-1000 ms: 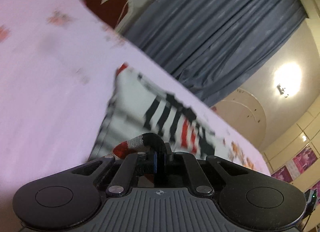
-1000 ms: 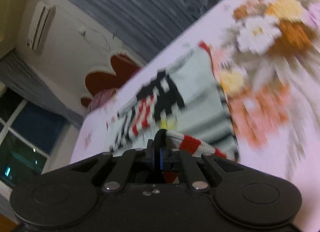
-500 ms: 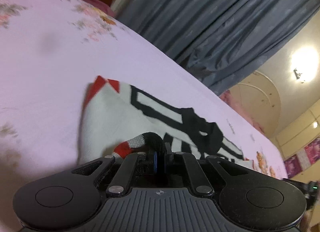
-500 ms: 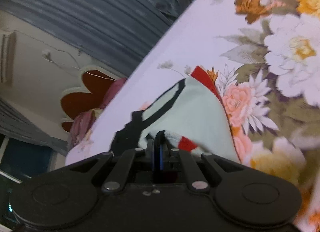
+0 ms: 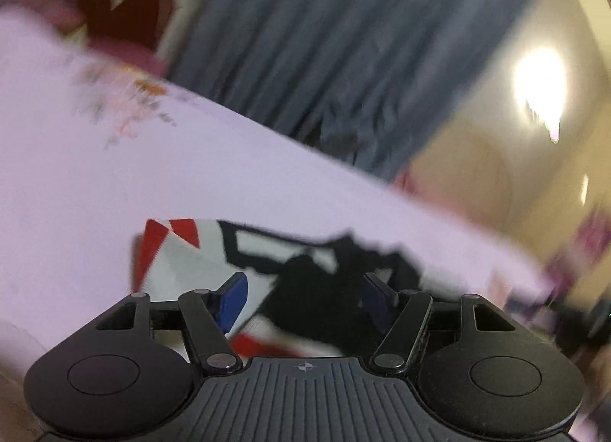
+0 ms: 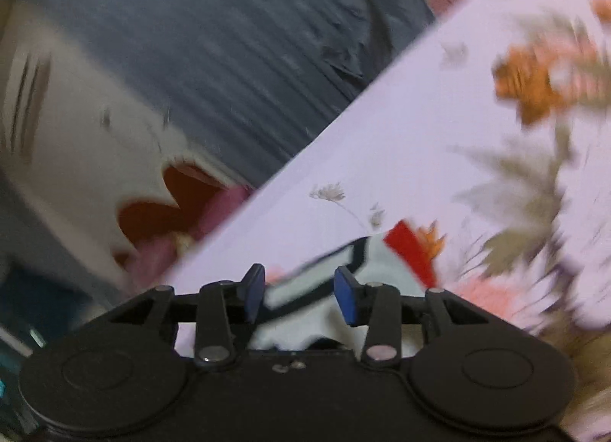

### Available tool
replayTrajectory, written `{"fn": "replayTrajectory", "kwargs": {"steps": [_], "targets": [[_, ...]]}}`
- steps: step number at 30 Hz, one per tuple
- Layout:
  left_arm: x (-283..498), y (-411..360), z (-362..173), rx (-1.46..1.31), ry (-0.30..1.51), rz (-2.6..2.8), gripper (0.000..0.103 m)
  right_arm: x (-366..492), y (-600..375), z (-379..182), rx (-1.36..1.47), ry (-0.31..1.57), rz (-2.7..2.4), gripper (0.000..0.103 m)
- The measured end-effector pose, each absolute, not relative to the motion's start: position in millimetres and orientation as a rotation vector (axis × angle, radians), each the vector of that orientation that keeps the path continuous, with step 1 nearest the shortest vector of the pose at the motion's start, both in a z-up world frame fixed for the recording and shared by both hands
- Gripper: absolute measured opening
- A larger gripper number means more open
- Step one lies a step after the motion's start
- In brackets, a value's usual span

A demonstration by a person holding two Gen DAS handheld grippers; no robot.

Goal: Fold small clothes
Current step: 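Lift the hem with both grippers and fold it up onto the collar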

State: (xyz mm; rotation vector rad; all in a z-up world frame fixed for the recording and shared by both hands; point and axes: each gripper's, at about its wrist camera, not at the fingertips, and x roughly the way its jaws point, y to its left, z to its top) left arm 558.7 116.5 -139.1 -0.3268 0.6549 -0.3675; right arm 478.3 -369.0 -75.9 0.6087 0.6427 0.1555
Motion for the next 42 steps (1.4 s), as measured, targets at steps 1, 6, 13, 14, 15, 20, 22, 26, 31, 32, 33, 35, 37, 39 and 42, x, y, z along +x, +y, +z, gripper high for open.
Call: {"fn": "replayTrajectory", "kwargs": {"steps": [1,6,13,14,15,20,22,26,31,32,33,35,37,39,42], "targets": [[556,111,-138,-0.260,0.670,-0.382,0.065,471,-364,-72,0.513,0.661,0.169,0.039],[563,83,-145,-0.034,0.743,-0.399,0.065,455,-336,-76,0.169,0.779,0.264,0.039],[584,71,-159,-0.054,0.779,-0.353,0.015,482,-310,-83,0.058,0.753,0.243,0.039],[585,70,-159,-0.060,0.774,-0.351,0.012,488,-309,-85,0.068,0.754,0.243,0.040],[584,71,-159,-0.069,0.765,-0.355,0.009,493,-308,-87,0.073,0.755,0.248,0.039],[558,80,-145,-0.152,0.554,-0.319,0.008,489,-308,-77,0.077,0.675,0.256,0.003],[556,83,-143,-0.167,0.520,-0.275,0.008,489,-311,-67,0.123,0.615,0.247,0.003],[575,83,-161,-0.177,0.622,-0.134,0.008,516,-317,-84,0.198,0.676,0.146,0.003],[575,79,-171,-0.164,0.639,-0.101,0.008,527,-329,-108,0.290,0.727,0.066,0.001],[575,80,-171,-0.165,0.640,-0.101,0.008,526,-327,-108,0.276,0.722,0.060,0.000],[574,81,-170,-0.168,0.642,-0.101,0.008,524,-326,-109,0.262,0.717,0.056,0.000],[573,74,-160,-0.129,0.626,-0.104,0.008,521,-323,-106,0.245,0.706,0.033,0.002],[566,63,-145,-0.074,0.569,-0.118,0.008,509,-317,-92,0.190,0.636,0.004,0.000],[573,65,-145,-0.079,0.594,-0.131,0.008,509,-320,-88,0.199,0.638,0.021,0.000],[576,73,-150,-0.136,0.623,-0.123,0.011,514,-325,-90,0.242,0.673,0.069,0.014]]}}
